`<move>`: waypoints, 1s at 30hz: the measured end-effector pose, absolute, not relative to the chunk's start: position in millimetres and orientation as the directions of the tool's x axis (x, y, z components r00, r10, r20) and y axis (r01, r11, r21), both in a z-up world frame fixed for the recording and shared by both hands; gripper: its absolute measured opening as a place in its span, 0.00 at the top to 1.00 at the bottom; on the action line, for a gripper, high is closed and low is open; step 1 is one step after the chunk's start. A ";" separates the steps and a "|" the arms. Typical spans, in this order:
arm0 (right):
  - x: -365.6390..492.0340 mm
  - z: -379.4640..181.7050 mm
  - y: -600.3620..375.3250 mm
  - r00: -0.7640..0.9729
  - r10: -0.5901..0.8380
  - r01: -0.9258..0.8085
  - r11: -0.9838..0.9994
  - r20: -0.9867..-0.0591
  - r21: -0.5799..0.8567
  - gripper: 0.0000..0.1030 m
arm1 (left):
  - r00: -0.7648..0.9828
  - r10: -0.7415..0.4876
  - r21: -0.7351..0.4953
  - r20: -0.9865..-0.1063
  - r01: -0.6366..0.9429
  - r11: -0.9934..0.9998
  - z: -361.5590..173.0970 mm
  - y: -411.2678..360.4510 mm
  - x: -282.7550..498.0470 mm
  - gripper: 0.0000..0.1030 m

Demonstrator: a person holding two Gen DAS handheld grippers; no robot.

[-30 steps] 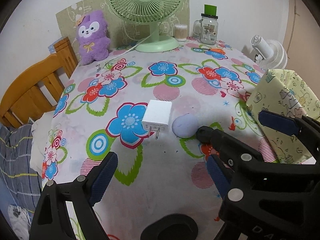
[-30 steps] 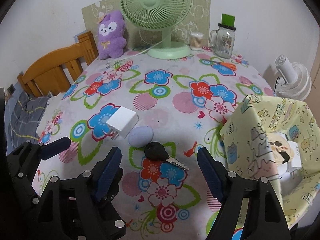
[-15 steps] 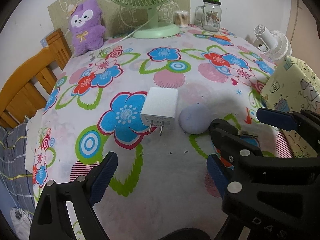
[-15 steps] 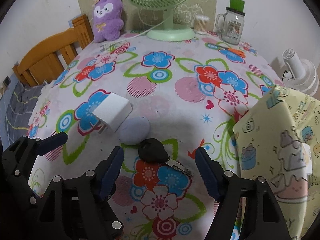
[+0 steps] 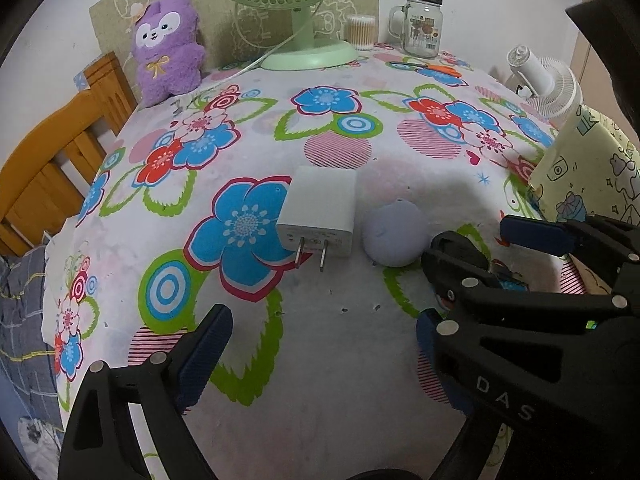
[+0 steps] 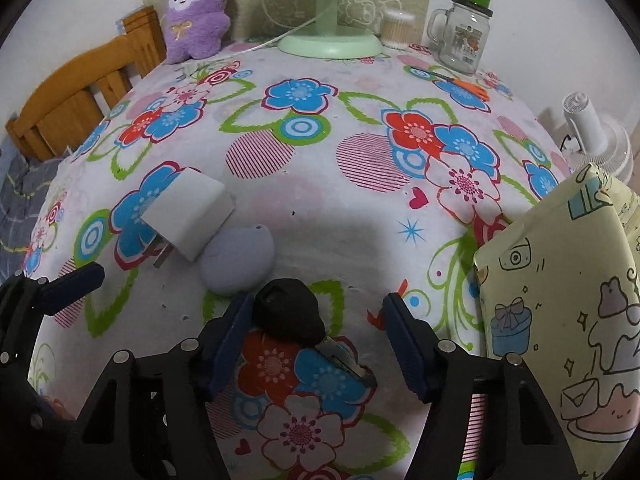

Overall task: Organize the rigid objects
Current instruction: 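Move left tool to the white cube charger while right tool approaches the black key fob, then close left tool on the white cube charger while right tool grasps the black key fob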

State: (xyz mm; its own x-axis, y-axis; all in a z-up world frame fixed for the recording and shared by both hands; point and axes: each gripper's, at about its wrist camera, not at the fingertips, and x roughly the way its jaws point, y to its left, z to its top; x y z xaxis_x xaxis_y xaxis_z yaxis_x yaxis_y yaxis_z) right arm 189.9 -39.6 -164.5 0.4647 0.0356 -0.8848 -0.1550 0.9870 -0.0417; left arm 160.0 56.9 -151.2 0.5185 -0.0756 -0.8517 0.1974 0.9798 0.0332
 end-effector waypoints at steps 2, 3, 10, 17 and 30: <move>189.5 -164.2 -38.8 0.468 0.041 -0.165 0.985 -0.883 -0.041 0.46 | 0.516 -0.078 0.029 -0.853 0.197 0.980 -151.2 57.0 161.1 0.08; 188.7 -163.5 -37.9 0.469 0.043 -0.169 0.985 -0.882 -0.041 0.53 | 0.513 -0.080 0.027 -0.855 0.197 0.980 -151.3 57.2 161.8 0.08; 191.0 -161.2 -39.7 0.474 0.054 -0.169 0.985 -0.879 -0.031 0.66 | 0.510 -0.090 0.020 -0.856 0.206 0.978 -149.6 54.4 167.7 0.10; 200.9 -152.6 -43.9 0.497 0.063 -0.156 0.988 -0.866 -0.017 0.66 | 0.538 -0.054 0.046 -0.841 0.170 0.984 -144.2 58.7 182.8 0.15; 218.2 -155.1 -52.9 0.493 0.056 -0.111 0.994 -0.868 0.001 0.66 | 0.548 -0.063 0.041 -0.834 0.177 0.983 -148.1 54.9 203.3 0.36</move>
State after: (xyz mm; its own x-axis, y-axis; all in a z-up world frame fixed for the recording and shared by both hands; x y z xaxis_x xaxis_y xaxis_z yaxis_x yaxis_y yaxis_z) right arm 218.2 -52.9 -155.1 0.4932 0.0559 -0.8681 -0.1107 0.9939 0.0011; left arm 203.3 54.9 -148.1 0.5477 -0.0633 -0.8343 0.1768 0.9834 0.0414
